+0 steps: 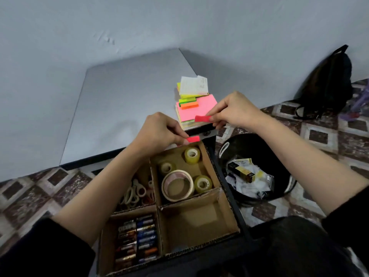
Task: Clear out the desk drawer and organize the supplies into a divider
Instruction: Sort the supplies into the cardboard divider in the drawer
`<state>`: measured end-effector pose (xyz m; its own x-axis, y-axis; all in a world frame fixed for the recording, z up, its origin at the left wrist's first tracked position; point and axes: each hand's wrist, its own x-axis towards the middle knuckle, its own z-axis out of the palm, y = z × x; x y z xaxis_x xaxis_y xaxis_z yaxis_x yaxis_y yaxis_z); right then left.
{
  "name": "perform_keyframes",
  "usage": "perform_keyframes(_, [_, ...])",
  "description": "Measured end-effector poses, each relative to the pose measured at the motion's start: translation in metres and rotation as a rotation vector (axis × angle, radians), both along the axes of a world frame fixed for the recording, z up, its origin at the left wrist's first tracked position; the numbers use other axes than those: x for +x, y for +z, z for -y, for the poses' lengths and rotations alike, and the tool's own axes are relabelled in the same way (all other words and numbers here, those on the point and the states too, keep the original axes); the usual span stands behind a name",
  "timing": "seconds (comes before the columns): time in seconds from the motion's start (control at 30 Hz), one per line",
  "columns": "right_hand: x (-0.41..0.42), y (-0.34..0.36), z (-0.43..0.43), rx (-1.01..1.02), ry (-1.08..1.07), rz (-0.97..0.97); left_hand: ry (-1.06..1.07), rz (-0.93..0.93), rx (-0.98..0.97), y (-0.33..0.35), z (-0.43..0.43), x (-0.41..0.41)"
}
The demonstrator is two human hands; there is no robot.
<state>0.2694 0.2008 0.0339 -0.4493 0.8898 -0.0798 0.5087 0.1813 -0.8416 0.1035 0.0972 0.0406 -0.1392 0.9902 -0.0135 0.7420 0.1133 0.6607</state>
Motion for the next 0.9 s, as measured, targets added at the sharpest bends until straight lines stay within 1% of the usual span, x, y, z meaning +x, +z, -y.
perform_keyframes(0.1, [0.0, -0.014, 0.029, -0.087, 0.096, 0.005, -0.014, 0.088, -0.054, -0.014, 0.033, -0.005])
perform_keyframes(0.17, [-0.003, -0.029, 0.048, -0.129, 0.172, 0.031, -0.027, 0.104, -0.105, -0.027, 0.054, -0.006])
perform_keyframes(0.23, [-0.007, -0.047, 0.061, -0.175, 0.198, 0.04, -0.018, 0.092, -0.159, -0.043, 0.07, -0.006])
perform_keyframes(0.33, [-0.015, -0.075, 0.076, -0.232, 0.217, 0.066, 0.006, 0.05, -0.291, -0.072, 0.089, -0.006])
perform_keyframes(0.4, [-0.021, -0.088, 0.08, -0.261, 0.231, 0.102, -0.041, 0.017, -0.391, -0.089, 0.096, -0.004])
perform_keyframes(0.47, [-0.025, -0.096, 0.08, -0.284, 0.243, 0.116, -0.138, -0.064, -0.473, -0.104, 0.099, 0.003])
perform_keyframes(0.53, [-0.027, -0.101, 0.079, -0.295, 0.246, 0.116, -0.242, -0.145, -0.51, -0.115, 0.098, 0.013])
perform_keyframes(0.63, [-0.029, -0.108, 0.075, -0.302, 0.254, 0.126, -0.323, -0.178, -0.578, -0.133, 0.093, 0.028])
perform_keyframes(0.67, [-0.031, -0.109, 0.072, -0.306, 0.254, 0.121, -0.346, -0.216, -0.595, -0.139, 0.091, 0.03])
perform_keyframes(0.77, [-0.031, -0.11, 0.067, -0.317, 0.245, 0.097, -0.392, -0.383, -0.656, -0.152, 0.088, 0.034])
perform_keyframes(0.83, [-0.03, -0.111, 0.064, -0.321, 0.253, 0.097, -0.417, -0.524, -0.638, -0.156, 0.087, 0.035])
perform_keyframes(0.9, [-0.03, -0.113, 0.064, -0.337, 0.259, 0.101, -0.439, -0.623, -0.617, -0.158, 0.088, 0.035])
